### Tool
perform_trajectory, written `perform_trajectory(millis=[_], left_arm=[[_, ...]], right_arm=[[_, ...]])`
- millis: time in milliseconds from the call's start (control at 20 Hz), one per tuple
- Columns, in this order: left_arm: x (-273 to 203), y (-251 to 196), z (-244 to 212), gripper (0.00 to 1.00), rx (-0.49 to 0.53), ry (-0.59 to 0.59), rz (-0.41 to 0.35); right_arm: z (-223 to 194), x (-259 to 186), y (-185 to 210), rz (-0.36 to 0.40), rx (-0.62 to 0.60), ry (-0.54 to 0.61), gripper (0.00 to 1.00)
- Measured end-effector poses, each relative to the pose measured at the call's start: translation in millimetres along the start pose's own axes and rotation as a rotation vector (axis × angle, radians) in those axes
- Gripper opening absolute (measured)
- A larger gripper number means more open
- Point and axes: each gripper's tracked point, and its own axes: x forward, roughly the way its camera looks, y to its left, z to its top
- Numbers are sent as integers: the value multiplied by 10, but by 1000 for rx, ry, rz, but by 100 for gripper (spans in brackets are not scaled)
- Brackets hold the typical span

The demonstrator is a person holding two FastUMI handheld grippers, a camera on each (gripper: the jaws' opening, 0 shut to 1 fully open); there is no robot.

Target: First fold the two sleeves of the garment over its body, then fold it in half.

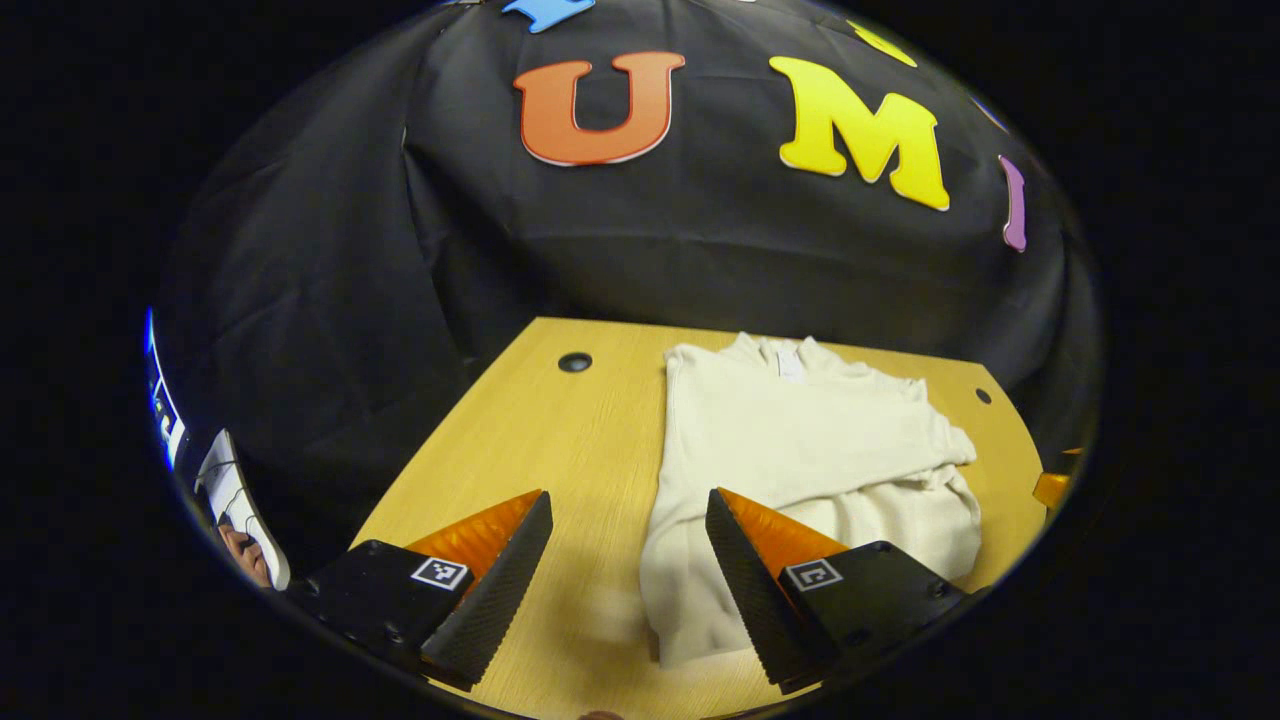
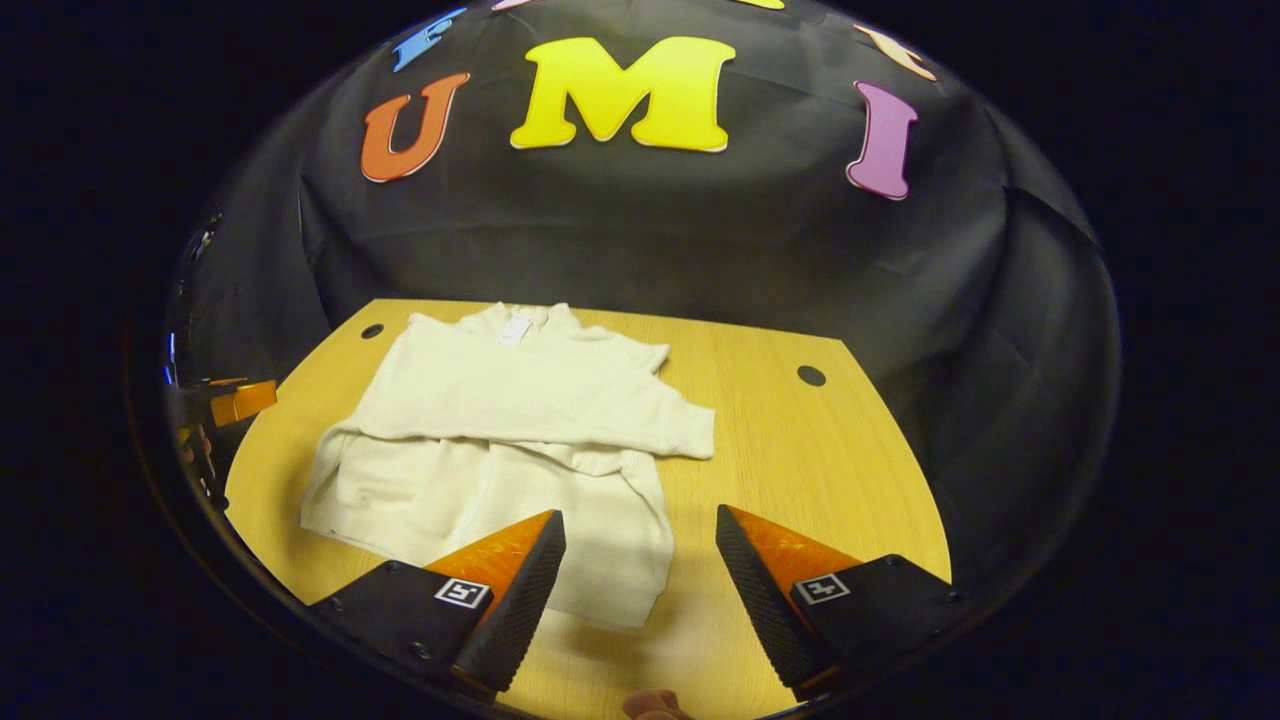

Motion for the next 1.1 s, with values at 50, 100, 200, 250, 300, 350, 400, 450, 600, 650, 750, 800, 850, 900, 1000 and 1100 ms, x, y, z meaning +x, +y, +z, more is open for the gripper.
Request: perform_trajectory(millis=[50,100,200,250,300,350,400,450,600,650,750,800,850,900,1000,1100], left_arm=[[19,-8,-146,99,-1,37,0],[41,-33,-294,99,3,77,-2],[85,-94,-568,99,29,149,-14],[100,-127,-710,99,37,196,-23],[120,-142,-821,99,33,236,-24],[160,-165,-936,99,17,283,-33],[164,-196,-1064,99,-3,346,-41],[157,-227,-1162,99,-25,398,-45],[133,-326,-1370,98,-61,521,-55],[112,-327,-1382,98,-60,544,-48],[122,-342,-1363,97,-32,574,-46],[126,-351,-1339,97,-22,588,-48],[119,-364,-1337,97,-19,622,-49],[113,-372,-1317,95,-21,651,-48],[97,-383,-1289,95,-29,706,-45],[71,-385,-1246,96,-19,745,-54]], right_arm=[[-80,45,37,6,-13,20,94],[-150,100,87,18,-19,43,94],[-305,221,170,37,-3,97,94],[-382,299,184,37,5,125,94],[-444,358,188,36,13,151,95],[-536,424,204,40,28,186,95],[-630,472,235,51,55,231,94],[-701,514,224,46,86,267,94],[-867,629,129,5,132,363,94],[-922,688,103,-4,131,380,94],[-996,719,121,-1,109,415,94],[-1042,740,117,-2,96,437,94],[-1078,762,139,-3,86,454,94],[-1129,798,128,-16,74,470,94],[-1138,827,156,-17,82,493,94],[-1154,823,155,-18,134,542,94]])
